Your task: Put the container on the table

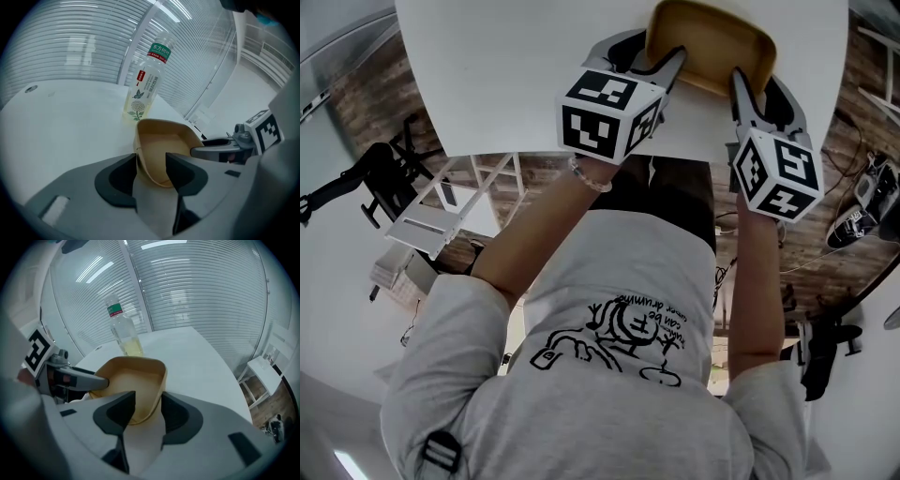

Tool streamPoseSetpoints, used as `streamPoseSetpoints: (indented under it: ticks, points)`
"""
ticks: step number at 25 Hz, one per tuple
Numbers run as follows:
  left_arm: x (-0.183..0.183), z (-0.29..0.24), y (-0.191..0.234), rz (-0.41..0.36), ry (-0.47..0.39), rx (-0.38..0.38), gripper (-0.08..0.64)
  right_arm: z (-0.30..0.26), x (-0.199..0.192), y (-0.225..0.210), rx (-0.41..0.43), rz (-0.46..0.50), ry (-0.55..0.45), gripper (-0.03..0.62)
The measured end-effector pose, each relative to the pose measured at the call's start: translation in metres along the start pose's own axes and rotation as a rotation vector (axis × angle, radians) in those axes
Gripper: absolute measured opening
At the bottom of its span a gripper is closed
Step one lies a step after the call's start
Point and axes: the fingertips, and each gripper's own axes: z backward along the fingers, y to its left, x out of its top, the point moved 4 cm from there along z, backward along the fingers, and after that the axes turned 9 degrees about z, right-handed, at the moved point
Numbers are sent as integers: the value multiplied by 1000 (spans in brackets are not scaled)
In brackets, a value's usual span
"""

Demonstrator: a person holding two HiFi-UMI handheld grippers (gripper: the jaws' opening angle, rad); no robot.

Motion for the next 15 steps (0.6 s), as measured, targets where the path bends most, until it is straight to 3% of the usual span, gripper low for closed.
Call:
streamPoseSetpoints:
  ticks: [4,15]
  points:
    - [7,9,-4,-4,-29,1,213,11,8,-5,-36,12,-22,158]
    - [47,72,-18,4,-158,-14,218,66,66,-6,-49,110,-148,158]
